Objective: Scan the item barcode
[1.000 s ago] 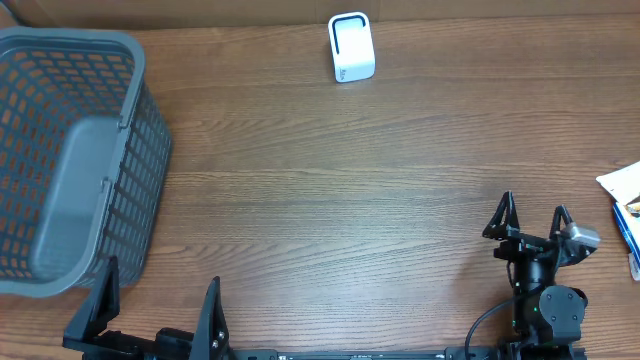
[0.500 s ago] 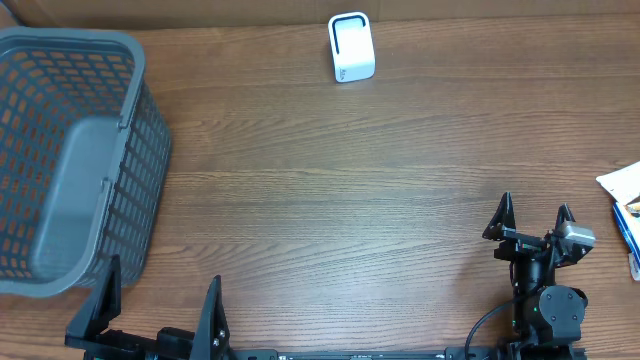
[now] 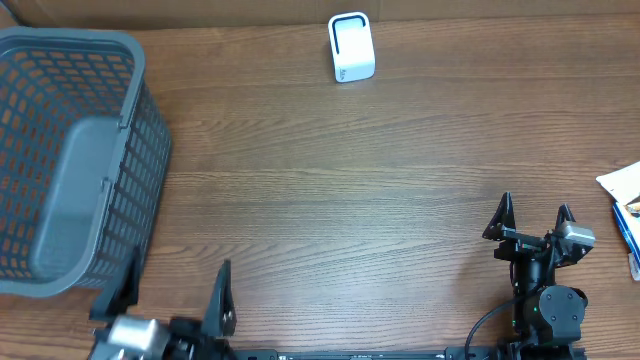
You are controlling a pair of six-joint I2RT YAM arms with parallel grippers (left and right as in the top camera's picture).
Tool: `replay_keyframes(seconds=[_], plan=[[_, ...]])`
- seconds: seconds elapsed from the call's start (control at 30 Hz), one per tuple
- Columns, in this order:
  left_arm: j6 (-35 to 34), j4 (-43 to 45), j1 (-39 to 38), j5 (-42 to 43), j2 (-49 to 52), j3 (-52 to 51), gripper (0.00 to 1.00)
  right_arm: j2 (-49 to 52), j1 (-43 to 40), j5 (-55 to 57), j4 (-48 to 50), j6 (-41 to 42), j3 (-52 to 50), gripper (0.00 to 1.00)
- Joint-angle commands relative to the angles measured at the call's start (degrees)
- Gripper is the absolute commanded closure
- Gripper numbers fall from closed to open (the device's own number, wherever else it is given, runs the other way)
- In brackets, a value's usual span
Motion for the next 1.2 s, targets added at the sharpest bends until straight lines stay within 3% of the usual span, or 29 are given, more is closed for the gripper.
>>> replay_keyframes(seconds=[0.0, 0.23, 0.47, 0.9, 1.17], plan=[[2.0, 2.3, 0.0, -2.9, 0.0, -6.6, 0.00, -0.7, -0.2, 0.5, 0.3, -0.4, -0.6, 0.00], [3.3, 21.6, -0.2, -4.0, -0.2, -25.4, 0.00, -0.7, -0.2, 0.5, 0.3, -0.4, -0.6, 0.00], [4.2, 22.2, -2.0, -11.8, -0.2, -32.0, 0.00, -0.7, -0.2, 0.5, 0.3, -0.4, -0.6, 0.00], [6.7, 27.5, -2.0, -12.8, -0.3, -43.4, 0.00, -0.7, -0.2, 0.5, 0.3, -0.4, -0.6, 0.00], [8.5, 27.1, -2.0, -12.9, -0.3, -43.9, 0.01, -0.7, -0.2, 0.5, 0.3, -0.4, -0.6, 0.00]])
